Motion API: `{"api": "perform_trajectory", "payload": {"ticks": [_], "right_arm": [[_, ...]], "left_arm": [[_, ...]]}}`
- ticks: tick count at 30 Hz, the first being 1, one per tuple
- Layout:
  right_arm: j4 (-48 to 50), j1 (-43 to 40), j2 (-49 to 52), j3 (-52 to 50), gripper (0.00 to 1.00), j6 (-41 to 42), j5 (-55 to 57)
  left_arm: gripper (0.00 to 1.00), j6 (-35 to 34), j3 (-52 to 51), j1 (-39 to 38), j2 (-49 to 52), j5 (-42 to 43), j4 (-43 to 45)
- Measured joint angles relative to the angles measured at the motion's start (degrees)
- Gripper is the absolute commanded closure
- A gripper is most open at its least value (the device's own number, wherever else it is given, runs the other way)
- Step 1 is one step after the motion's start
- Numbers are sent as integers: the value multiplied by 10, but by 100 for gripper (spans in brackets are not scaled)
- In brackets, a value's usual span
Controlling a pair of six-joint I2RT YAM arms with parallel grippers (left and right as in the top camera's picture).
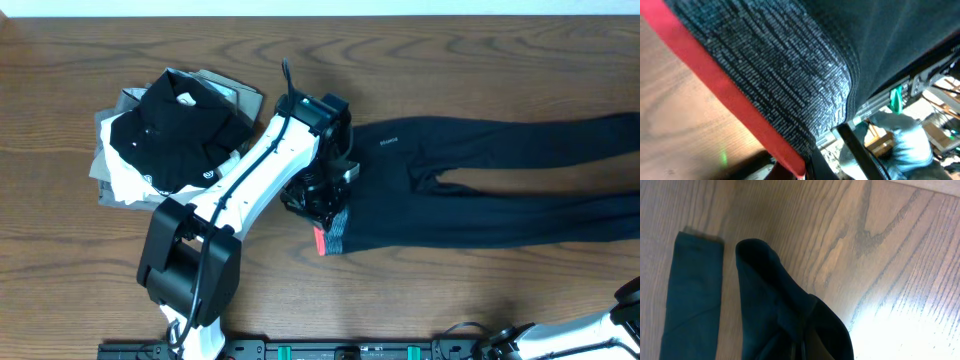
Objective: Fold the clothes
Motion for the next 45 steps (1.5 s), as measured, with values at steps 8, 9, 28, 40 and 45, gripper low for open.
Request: {"api": "perform_trajectory", "payload": {"ticks": [8,9,28,40,45], "right_arm": [[3,0,0,0,99,0,0],[3,0,0,0,99,0,0],[17,0,0,0,99,0,0],[17,7,0,0,99,0,-2],[16,10,0,0,99,0,-2]], "left_arm": [[62,-15,0,0,0,2,28],[57,-15,0,0,0,2,37],[47,-45,-134,0,0,-83,297],[35,-96,-144,0,0,-100,376],[36,-133,-144,0,0,-101,371]]}}
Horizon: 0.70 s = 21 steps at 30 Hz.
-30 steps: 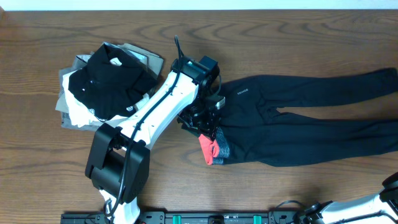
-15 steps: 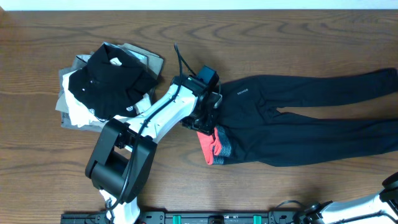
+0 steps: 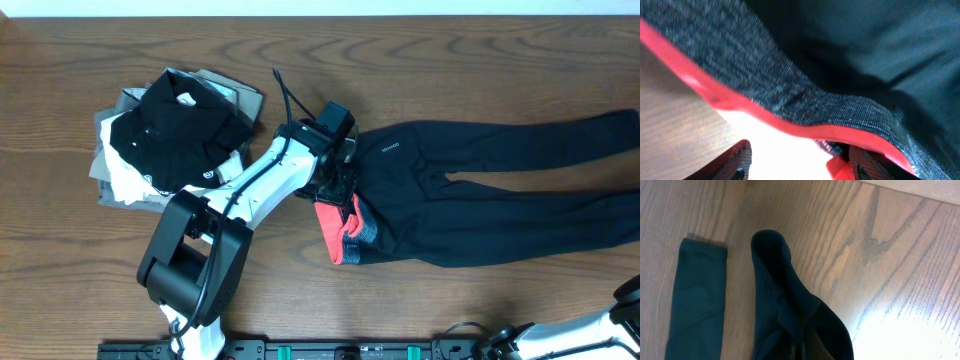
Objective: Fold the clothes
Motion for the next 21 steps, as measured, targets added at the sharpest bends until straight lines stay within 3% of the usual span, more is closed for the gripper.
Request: {"api": "perform_trajectory", "payload": {"ticks": [5,11,16,21], "right_arm": [[0,0,0,0,99,0,0],[-4,0,0,0,98,0,0],[-4,0,0,0,99,0,0],[-4,1,0,0,99,0,0]], "left_arm": [[38,-14,-7,0,7,0,-5],[57,-33,-23,0,35,-15,61],[86,-44,-24,8,37,-41,111],[92,-46,-23,33,37,-52,129]]}}
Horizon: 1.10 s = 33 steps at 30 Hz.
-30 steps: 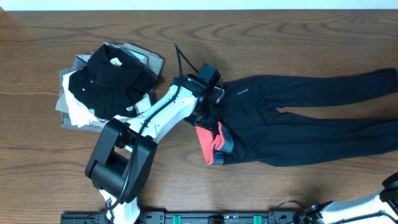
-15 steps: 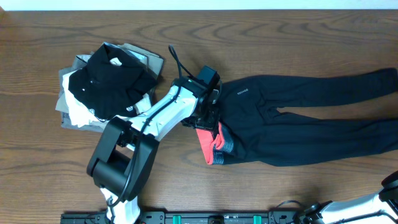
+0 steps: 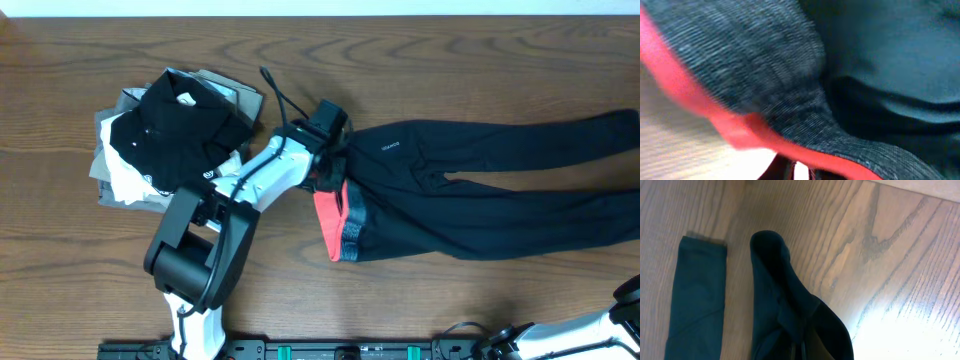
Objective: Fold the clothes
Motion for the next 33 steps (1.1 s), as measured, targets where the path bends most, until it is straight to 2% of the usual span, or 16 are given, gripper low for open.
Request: {"api": "perform_trajectory", "payload": {"ticks": [12,19,21,25,29,33], "right_arm": [[-2,6,0,0,99,0,0],[-2,10,0,0,99,0,0],[-2,10,0,0,98,0,0],[-4,10,0,0,98,0,0],[-5,10,0,0,97,0,0],[-5,10,0,0,98,0,0]], "left_arm": [[88,1,5,78,-1,-23,183],[83,3,6,98,-1,-25,192],[78,5,6,102,-1,-24,196],[76,7,17,120,-1,33,148],[73,7,29,131,-7,144,49],[70,15,30,113,-10,216,-48]]}}
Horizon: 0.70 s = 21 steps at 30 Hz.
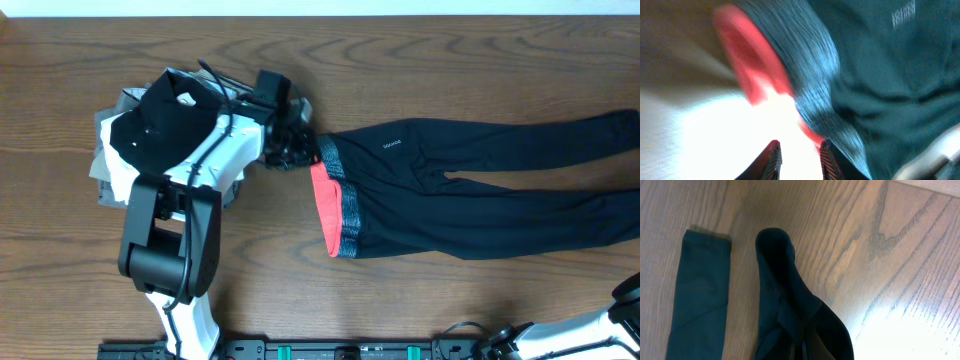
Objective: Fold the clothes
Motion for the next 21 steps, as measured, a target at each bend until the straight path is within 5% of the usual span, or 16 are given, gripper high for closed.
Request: {"api": "perform_trajectory", "payload": {"ticks": [8,21], "right_arm": [[0,0,0,0,98,0,0],[-1,2,0,0,97,0,0]], "left_arm": [[87,33,-5,-91,0,-47,-57],[86,0,-12,-98,-3,-172,-80]]}}
